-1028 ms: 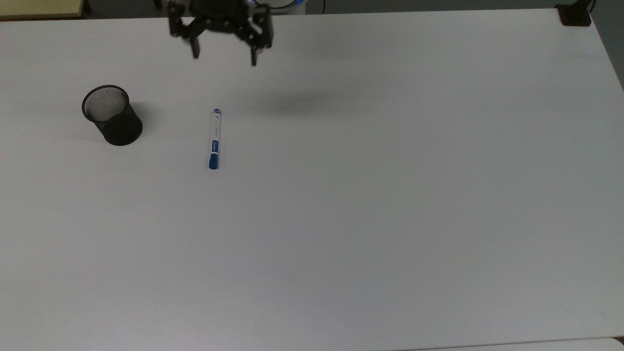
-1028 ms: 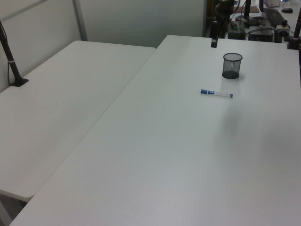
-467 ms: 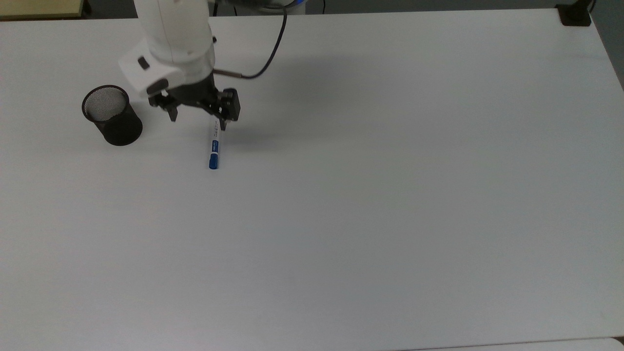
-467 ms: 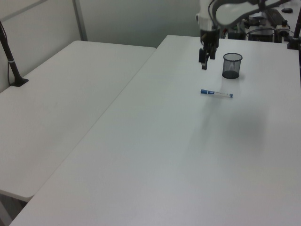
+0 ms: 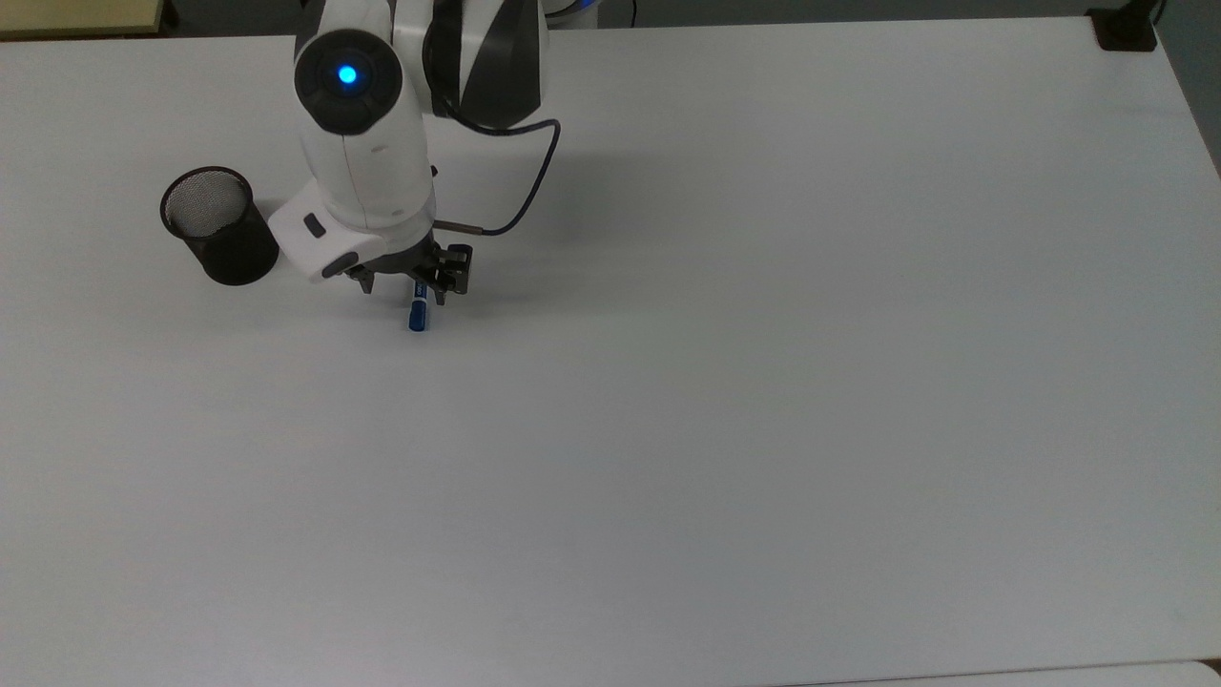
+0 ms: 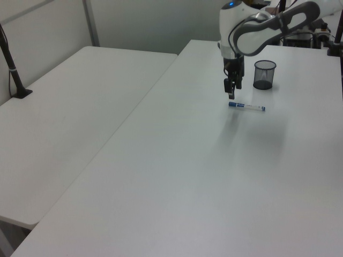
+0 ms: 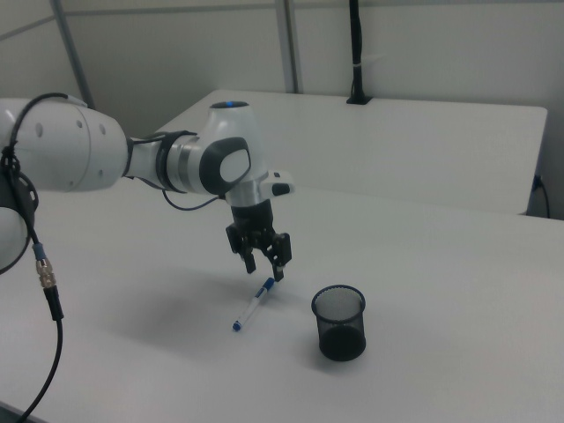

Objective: Insert the marker
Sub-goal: 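Close the gripper on the marker and lift it, then carry the marker over the black mesh cup and lower it in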

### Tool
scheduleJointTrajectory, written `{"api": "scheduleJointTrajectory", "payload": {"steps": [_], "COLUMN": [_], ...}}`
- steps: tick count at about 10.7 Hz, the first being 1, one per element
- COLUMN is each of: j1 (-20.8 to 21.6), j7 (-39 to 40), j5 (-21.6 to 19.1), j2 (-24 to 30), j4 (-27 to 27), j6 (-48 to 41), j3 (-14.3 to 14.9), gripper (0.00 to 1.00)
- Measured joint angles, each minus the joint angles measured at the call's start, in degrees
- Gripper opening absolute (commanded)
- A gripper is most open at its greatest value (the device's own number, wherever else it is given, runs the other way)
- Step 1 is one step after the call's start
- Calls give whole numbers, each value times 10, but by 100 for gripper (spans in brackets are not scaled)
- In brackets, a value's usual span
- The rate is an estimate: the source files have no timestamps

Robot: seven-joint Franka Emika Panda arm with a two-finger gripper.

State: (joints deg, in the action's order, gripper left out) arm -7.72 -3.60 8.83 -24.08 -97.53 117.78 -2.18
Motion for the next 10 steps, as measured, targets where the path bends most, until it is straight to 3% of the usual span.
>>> {"api": "scheduleJointTrajectory", "payload": {"steps": [2, 5, 6, 10], "j1": [1, 4, 4, 0], "j7": [0, 0, 0, -1], "j5": [2, 3, 3, 3], "j2": [-19, -36, -35, -34], "j4": [0, -1, -1, 4], "j6": [7, 21, 21, 25], "j3": [0, -1, -1, -1], "gripper": [44, 6, 0, 0]}}
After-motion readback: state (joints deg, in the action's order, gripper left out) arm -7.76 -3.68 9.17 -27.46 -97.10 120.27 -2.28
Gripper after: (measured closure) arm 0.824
